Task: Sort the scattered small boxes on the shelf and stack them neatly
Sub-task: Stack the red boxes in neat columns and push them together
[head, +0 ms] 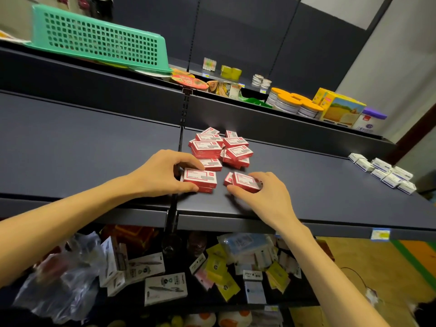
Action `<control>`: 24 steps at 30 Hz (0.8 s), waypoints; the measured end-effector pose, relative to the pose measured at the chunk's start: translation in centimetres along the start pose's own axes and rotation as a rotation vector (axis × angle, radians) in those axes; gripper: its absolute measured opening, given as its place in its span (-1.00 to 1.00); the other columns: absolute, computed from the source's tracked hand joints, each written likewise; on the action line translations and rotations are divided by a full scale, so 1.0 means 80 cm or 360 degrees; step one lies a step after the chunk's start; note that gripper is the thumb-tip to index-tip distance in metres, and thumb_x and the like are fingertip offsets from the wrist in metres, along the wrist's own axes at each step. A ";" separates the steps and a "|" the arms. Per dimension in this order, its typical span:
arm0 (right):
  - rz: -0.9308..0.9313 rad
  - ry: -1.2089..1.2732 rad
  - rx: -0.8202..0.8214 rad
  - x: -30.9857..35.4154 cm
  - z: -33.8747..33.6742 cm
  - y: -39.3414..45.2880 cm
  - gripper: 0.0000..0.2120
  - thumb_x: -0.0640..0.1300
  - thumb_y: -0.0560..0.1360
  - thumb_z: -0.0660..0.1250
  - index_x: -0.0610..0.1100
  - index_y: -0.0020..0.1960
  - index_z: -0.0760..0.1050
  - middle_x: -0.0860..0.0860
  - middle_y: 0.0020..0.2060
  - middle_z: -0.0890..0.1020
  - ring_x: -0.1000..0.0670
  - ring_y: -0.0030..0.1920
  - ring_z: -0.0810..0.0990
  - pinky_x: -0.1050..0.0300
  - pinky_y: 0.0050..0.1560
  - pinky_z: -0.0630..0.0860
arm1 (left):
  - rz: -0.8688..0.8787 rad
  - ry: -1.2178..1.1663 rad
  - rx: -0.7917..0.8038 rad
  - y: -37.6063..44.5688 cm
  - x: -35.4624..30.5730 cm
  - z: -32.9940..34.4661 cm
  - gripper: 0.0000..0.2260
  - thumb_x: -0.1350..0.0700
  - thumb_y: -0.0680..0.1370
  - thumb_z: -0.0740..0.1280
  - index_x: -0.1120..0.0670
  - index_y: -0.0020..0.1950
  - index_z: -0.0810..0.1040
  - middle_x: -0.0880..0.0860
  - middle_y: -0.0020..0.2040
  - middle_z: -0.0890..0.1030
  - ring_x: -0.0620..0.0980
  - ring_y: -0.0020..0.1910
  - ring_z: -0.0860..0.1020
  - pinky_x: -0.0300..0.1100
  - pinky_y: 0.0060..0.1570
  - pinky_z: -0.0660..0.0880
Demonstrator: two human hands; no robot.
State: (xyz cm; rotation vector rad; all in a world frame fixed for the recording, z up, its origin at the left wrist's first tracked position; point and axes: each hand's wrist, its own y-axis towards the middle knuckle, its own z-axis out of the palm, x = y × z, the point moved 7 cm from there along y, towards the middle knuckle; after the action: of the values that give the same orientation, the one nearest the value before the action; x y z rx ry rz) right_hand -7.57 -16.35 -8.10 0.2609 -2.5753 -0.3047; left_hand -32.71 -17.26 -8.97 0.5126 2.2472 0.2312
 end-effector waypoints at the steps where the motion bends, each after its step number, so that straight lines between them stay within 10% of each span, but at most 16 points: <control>1: 0.0031 0.0195 0.0028 -0.001 -0.002 -0.001 -0.45 0.41 0.33 0.42 0.08 0.16 0.59 0.15 0.01 0.60 0.13 0.00 0.57 0.23 -0.09 0.49 | -0.0003 0.0003 0.0003 0.000 0.000 0.000 -0.55 -0.09 0.41 0.54 -0.11 0.28 0.57 -0.12 0.20 0.61 -0.09 0.17 0.60 -0.28 0.03 0.60; 13: -0.0055 0.0183 0.0330 -0.007 -0.001 -0.022 -0.29 0.08 0.45 0.50 0.10 0.51 0.27 0.11 0.42 0.42 0.21 0.28 0.32 0.28 0.07 0.41 | -0.0021 -0.0002 0.0005 -0.001 -0.001 0.000 -0.55 -0.09 0.42 0.54 -0.11 0.28 0.57 -0.14 0.18 0.59 -0.10 0.16 0.59 -0.34 -0.02 0.55; 24: -0.0078 0.0330 0.0356 0.013 0.006 -0.040 -0.27 0.09 0.40 0.54 0.13 0.48 0.30 0.17 0.30 0.46 0.23 0.12 0.46 0.45 -0.08 0.40 | -0.0016 0.0001 -0.0003 -0.001 -0.004 -0.001 -0.56 -0.06 0.43 0.54 -0.10 0.27 0.56 -0.13 0.16 0.59 -0.10 0.15 0.58 -0.35 -0.01 0.53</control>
State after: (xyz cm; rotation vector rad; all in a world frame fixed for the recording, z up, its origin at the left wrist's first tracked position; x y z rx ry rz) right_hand -8.31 -19.58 -8.80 0.4147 -2.3989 -0.0049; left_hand -32.58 -17.49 -8.76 0.4999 2.2496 0.2286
